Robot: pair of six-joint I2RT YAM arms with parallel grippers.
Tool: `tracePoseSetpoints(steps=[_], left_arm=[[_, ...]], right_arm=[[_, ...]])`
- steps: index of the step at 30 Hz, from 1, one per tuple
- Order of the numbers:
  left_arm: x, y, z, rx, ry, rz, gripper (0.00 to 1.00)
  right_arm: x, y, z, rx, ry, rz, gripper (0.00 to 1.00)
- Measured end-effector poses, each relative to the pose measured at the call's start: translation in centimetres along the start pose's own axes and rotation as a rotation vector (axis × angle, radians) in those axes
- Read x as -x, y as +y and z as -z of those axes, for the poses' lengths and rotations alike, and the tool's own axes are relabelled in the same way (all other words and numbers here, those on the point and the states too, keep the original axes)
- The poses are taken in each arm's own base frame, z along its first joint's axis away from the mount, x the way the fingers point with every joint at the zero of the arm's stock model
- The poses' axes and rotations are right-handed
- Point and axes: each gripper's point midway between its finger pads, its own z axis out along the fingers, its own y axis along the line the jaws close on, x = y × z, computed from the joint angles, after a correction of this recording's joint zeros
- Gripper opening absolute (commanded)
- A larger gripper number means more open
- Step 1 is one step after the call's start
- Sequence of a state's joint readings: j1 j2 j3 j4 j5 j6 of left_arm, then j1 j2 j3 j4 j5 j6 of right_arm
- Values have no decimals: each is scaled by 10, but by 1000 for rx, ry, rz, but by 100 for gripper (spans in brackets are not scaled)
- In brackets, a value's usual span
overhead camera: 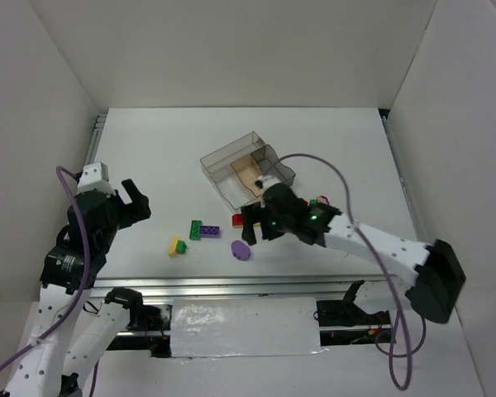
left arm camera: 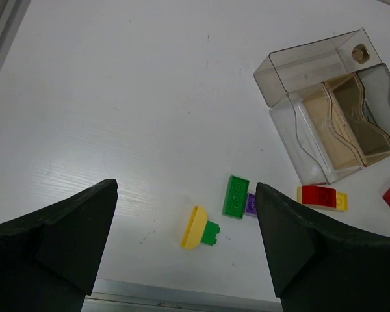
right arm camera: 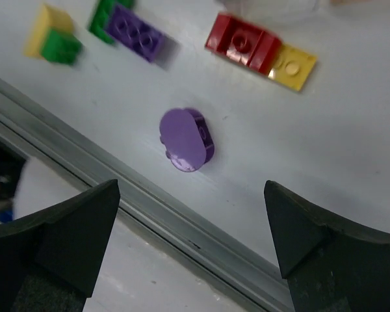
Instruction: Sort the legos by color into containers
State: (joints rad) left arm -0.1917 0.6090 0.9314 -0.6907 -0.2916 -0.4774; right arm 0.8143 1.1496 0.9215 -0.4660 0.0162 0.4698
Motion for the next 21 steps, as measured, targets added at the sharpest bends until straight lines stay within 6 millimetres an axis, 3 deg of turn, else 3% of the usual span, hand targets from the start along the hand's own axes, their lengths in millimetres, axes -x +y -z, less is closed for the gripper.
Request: tracePoseSetpoints(steps=[1,4,7,12,19,20,21], left_arm=[[0,0,-1,2,2,-1,99],[0,0,0,1,1,0,99],[0,0,-1,-1,3,-1,100],[-2,-1,-3,-2,13,-3,99],[-2,-2,-3,-3,14,-4,99],[-2,-2,-3,-3,14,-4,100],[-2,-2,-3,-3,14,-4,100]], right_arm=[[-23,4,-20,-19,80,45,96],[-72,5,-55,-68,244,156,89],[-92,5,-79,-106,322,230,87],[-101,12,-107,-132,357,300,80],[-106,8,-120,-154,359,329,45],[-105,8,-121,-156,354,328,24],[-104,9,-121,-156,351,326,15]])
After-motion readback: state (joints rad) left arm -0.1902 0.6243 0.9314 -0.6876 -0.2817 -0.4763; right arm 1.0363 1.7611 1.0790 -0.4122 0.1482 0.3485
